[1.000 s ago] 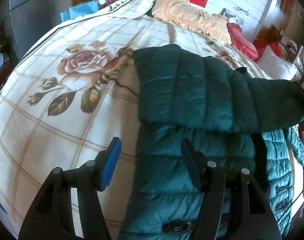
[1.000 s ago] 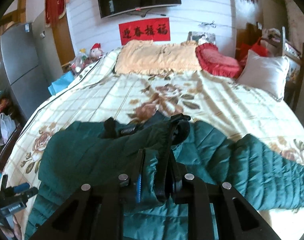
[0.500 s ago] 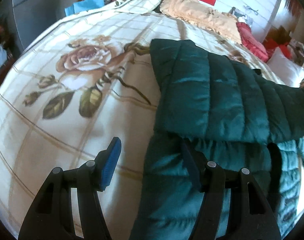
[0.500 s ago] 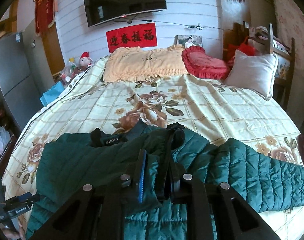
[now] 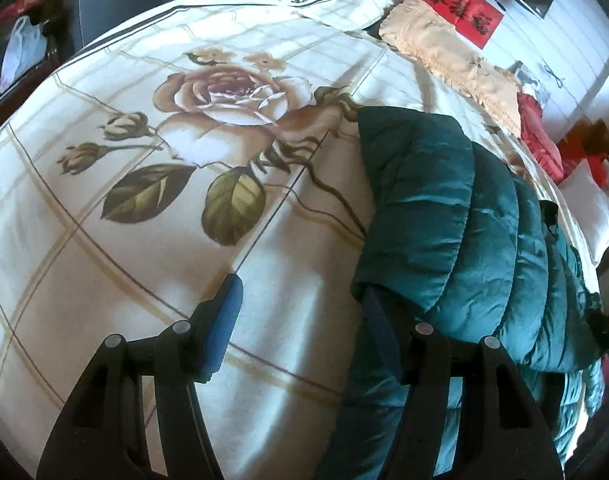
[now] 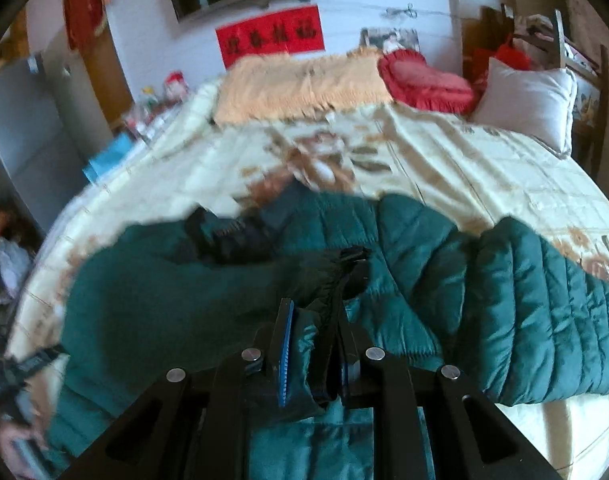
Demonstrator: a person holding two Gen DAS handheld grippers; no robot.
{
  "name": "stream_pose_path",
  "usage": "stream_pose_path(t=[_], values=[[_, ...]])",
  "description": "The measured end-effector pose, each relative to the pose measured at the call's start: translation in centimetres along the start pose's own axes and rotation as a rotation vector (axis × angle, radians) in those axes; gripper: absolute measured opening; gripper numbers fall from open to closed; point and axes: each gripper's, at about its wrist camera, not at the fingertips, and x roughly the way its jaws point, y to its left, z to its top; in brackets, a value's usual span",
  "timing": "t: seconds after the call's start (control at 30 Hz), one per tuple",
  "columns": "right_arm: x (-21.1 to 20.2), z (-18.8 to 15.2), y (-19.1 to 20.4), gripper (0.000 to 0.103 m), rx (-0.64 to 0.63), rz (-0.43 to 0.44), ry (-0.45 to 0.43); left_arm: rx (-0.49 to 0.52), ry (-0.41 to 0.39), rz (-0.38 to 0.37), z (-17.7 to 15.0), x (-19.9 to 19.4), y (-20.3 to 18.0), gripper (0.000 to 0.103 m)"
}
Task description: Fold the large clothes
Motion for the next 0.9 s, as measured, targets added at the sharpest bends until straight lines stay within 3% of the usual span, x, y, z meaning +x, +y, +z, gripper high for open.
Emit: stream_pose_path(t=[0.13, 0.23, 0.37, 0.43, 0.47, 0.5, 0.63, 0.67, 0.7, 0.73, 0.8, 0.83, 0.9], values=[[2.2, -1.5, -1.2, 0.014, 0.000, -0.043, 0.061, 0.031, 0.007, -0.001, -0.3, -1.0, -0.3, 0.063], [1.8, -1.6, -1.9, 0.014, 0.011, -0.048, 0.060, 0.038, -0.010, 0.006, -0.3, -2.2, -0.1, 0.062], [0.8, -0.8, -3.5, 0.017, 0.098, 0.033, 0.048, 0.046, -0.074, -0.014, 0.4, -4.7, -0.1, 0.063], [0.6, -0.5, -4.2, 0.043, 0.166, 0.063, 0.050, 0.059, -0.101, -0.025, 1.0, -5.4, -0.8, 0.063], [0.5, -0.4, -4.4, 0.070, 0.197, 0.067, 0.041, 0.068, -0.104, -0.027, 1.4, -5.5, -1.3, 0.063], [0.4, -0.3, -4.6, 0.079, 0.220, 0.063, 0.027, 0.076, -0.105, -0.029, 1.8, -5.4, -1.8, 0.063], [2.0, 0.5, -3.2, 0.079, 0.177, 0.069, 0.071, 0.095, -0.111, -0.028, 3.2, -4.3, -4.0, 0.063], [2.5, 0.6, -2.9, 0.078, 0.157, 0.064, 0.083, 0.104, -0.103, -0.030, 3.7, -3.6, -4.8, 0.063], [3.1, 0.7, -2.3, 0.069, 0.129, 0.057, 0.095, 0.109, -0.100, -0.031, 4.0, -3.2, -5.2, 0.063], [3.7, 0.7, -1.7, 0.060, 0.099, 0.052, 0.107, 0.116, -0.099, -0.029, 4.5, -2.5, -5.9, 0.063], [3.9, 0.6, -1.0, 0.031, 0.058, 0.042, 0.100, 0.121, -0.094, -0.006, 5.2, -1.3, -6.8, 0.063], [3.6, 0.5, -0.9, 0.027, 0.039, 0.031, 0.083, 0.122, -0.091, 0.002, 5.6, -0.8, -7.2, 0.063], [2.7, 0.6, -0.6, 0.009, -0.004, -0.006, 0.039, 0.122, -0.076, 0.031, 6.2, 0.4, -7.6, 0.063]])
